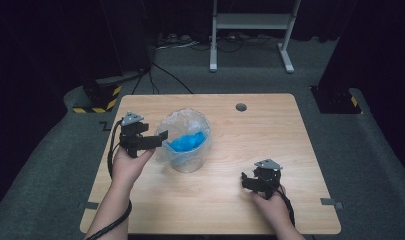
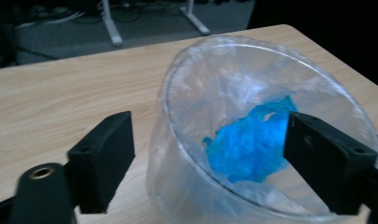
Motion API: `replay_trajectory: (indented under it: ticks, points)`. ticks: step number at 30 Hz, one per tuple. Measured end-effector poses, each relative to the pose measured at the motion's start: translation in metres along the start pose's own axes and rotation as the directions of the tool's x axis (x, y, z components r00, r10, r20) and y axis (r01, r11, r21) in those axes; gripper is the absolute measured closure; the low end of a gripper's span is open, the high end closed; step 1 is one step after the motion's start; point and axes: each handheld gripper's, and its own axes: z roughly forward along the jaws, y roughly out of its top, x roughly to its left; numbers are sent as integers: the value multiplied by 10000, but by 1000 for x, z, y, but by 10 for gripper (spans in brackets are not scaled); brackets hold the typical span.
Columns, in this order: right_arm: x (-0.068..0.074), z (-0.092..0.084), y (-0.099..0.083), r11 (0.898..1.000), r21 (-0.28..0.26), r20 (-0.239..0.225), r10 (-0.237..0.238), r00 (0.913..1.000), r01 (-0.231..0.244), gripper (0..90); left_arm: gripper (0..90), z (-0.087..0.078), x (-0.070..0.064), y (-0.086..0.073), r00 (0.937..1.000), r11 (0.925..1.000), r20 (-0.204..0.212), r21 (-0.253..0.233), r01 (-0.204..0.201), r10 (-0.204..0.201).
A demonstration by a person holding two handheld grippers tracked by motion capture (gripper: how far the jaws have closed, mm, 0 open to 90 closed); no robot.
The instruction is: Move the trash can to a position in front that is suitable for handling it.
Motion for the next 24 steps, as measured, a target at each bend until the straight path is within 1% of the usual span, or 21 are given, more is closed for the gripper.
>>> replay_trajectory:
  ticks: [1,2,3,4,6,7,9,10,11,13,14,15,16,17,18,19,20,21,22,24]
  points:
    - [0,0,0,10000,0,-10,4,10000,-4,132,262,2,1,0,9999,10000,-99,46,-19,20]
    - [0,0,0,10000,23,-32,28,10000,-28,132,312,4,3,-1,9997,10000,-244,78,56,-54]
    - [0,0,0,10000,23,-32,28,10000,-28,132,312,5,4,-2,9995,9999,-271,89,148,-146]
    - [0,0,0,10000,24,-34,28,10000,-28,133,331,7,7,-5,9993,9993,-104,42,367,-366]
    - [0,0,0,10000,21,-37,26,10000,-26,134,383,7,9,-9,9986,9985,33,-166,529,-528]
    - [0,0,0,10000,19,-42,22,10000,-22,135,434,8,10,-13,9984,9975,39,-430,564,-563]
    - [0,0,0,10000,17,-44,23,10000,-23,135,473,8,9,-15,9982,9973,-33,-441,590,-592]
    - [0,0,0,10000,4,-58,29,10000,-29,137,484,11,9,-17,9981,9972,44,-412,623,-622]
    - [0,0,0,10000,4,-58,29,10000,-29,138,484,12,9,-18,9981,9974,12,-396,609,-609]
    - [0,0,0,10000,13,-49,28,10000,-27,139,513,16,6,-21,9984,9978,-83,-351,562,-565]
    - [0,0,0,10000,12,-52,23,10000,-22,139,515,18,6,-21,9978,9975,-108,-299,647,-650]
    - [0,0,0,10000,12,-52,23,10000,-22,139,533,18,6,-21,9978,9975,-108,-299,647,-650]
    - [0,0,0,10000,12,-55,19,10000,-19,139,533,19,7,-22,9966,9965,-179,-225,801,-805]
    - [0,0,0,10000,-2,-68,5,10000,-5,139,561,19,7,-22,9953,9951,-47,-217,968,-969]
    - [0,0,0,10000,-2,-69,3,10000,-3,140,580,19,7,-21,9953,9951,-14,-192,970,-970]
    - [0,0,0,10000,-3,-73,6,10000,-6,140,636,20,4,-19,9966,9966,-90,-116,813,-814]
    - [0,0,0,10000,-3,-73,6,10000,-6,140,664,20,4,-19,9966,9966,-90,-116,813,-814]
    - [0,0,0,10000,-2,-76,1,10000,-1,139,664,20,1,-18,9980,9983,-222,-27,589,-589]
    - [0,0,0,10000,-4,-78,-2,10000,2,140,666,20,-1,-17,9983,9988,-307,45,489,-487]
    - [0,0,0,10000,-4,-78,-4,10000,3,140,678,20,-1,-17,9982,9986,-287,11,530,-529]
